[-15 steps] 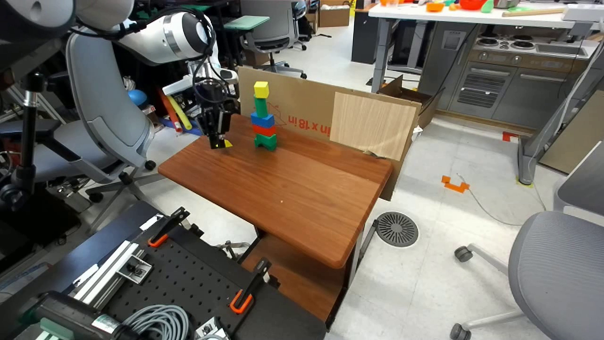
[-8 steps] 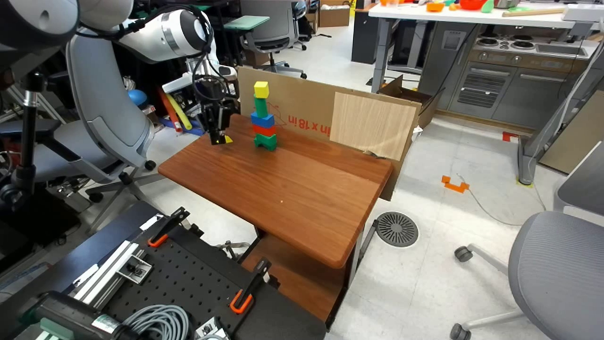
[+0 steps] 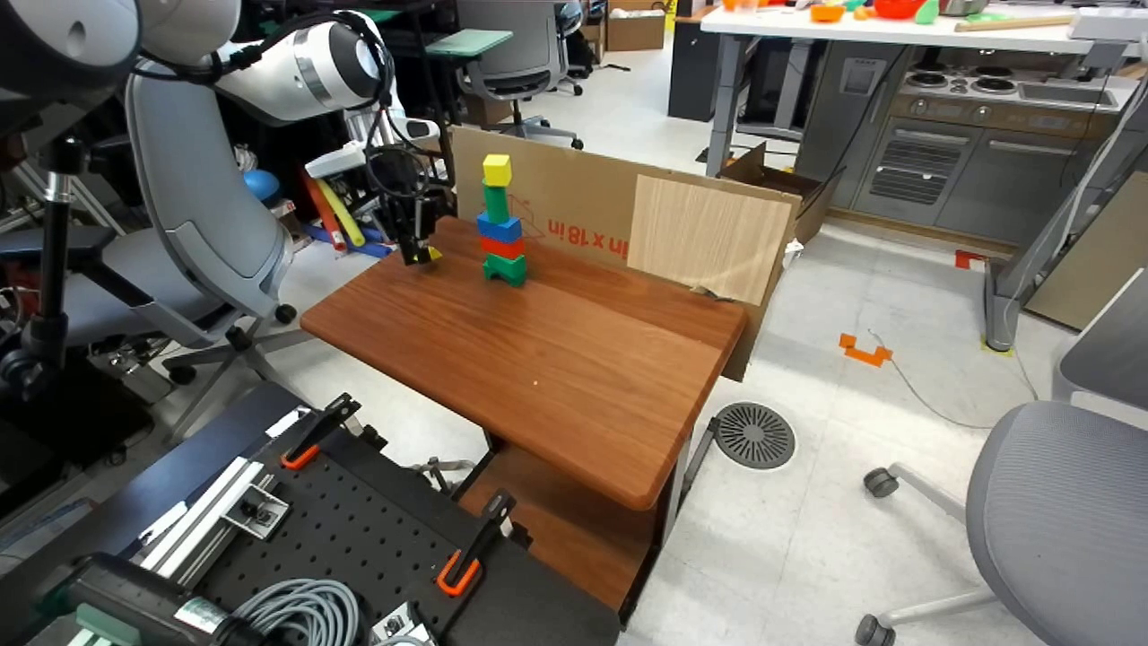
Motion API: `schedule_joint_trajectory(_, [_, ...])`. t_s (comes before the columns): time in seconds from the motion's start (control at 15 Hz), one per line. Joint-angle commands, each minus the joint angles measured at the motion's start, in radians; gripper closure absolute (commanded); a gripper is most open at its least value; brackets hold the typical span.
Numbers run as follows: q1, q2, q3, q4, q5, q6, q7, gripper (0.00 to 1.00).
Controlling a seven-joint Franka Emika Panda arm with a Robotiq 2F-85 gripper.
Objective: Pick up the topmost block and put it on the table
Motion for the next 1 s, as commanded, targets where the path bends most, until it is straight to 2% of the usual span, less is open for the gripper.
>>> schedule_joint_trajectory(0.0, [0.017,0.039,-0.016,0.053,-0.008,-0.004,0.003,0.91])
schedule_joint_trajectory(0.07, [0.018,0.043,-0.017,0.057,-0.008,-0.006,0.003,0.42])
schedule_joint_trajectory(0.2, [0.019,0.047,-0.016,0.063,-0.006,-0.011,0.001,0.34])
schedule_joint_trajectory(0.4, [0.021,0.045,-0.014,0.07,-0.002,-0.017,0.001,0.11])
schedule_joint_trajectory(0.53, [0.012,0.008,-0.002,0.044,0.01,-0.019,0.03,0.0])
schedule_joint_trajectory(0.93, [-0.025,-0.191,0.031,-0.082,0.071,0.028,0.055,0.0])
